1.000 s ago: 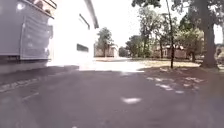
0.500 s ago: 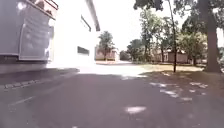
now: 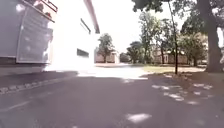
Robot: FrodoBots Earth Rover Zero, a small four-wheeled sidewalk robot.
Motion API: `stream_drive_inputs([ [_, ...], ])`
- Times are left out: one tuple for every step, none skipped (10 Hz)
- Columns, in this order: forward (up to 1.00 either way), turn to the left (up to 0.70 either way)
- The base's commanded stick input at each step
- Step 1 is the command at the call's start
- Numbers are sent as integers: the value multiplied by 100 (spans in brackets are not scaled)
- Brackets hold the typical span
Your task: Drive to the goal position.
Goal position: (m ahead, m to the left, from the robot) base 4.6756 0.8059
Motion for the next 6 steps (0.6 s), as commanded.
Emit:
stream_drive_inputs([
  [85,1],
  [85,1],
  [85,1],
  [85,1],
  [85,1],
  [85,1],
])
